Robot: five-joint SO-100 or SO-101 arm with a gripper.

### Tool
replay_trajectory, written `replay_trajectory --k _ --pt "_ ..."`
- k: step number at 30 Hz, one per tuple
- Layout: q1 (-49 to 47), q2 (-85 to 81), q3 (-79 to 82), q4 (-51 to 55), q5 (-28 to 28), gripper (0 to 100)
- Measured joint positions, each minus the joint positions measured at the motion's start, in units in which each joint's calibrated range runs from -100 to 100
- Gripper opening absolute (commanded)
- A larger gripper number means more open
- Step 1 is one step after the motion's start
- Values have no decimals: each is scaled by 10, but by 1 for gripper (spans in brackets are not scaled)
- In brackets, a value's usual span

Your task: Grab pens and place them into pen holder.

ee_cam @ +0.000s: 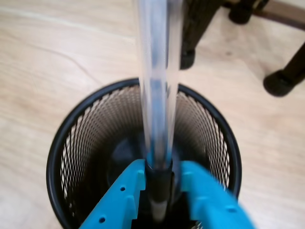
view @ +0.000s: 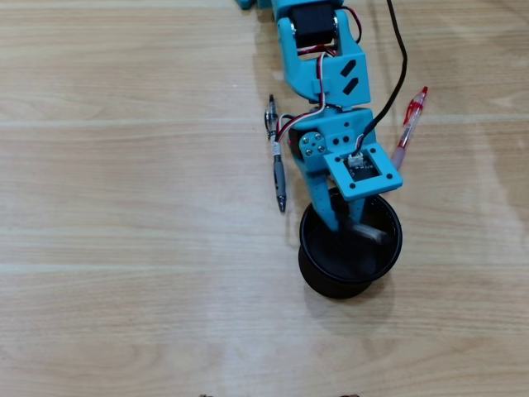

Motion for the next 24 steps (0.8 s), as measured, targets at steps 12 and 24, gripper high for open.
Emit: replay_trajectory --k 12,24 --pt "6 -146 -31 33 57 20" --pt "92 -227 71 686 119 20"
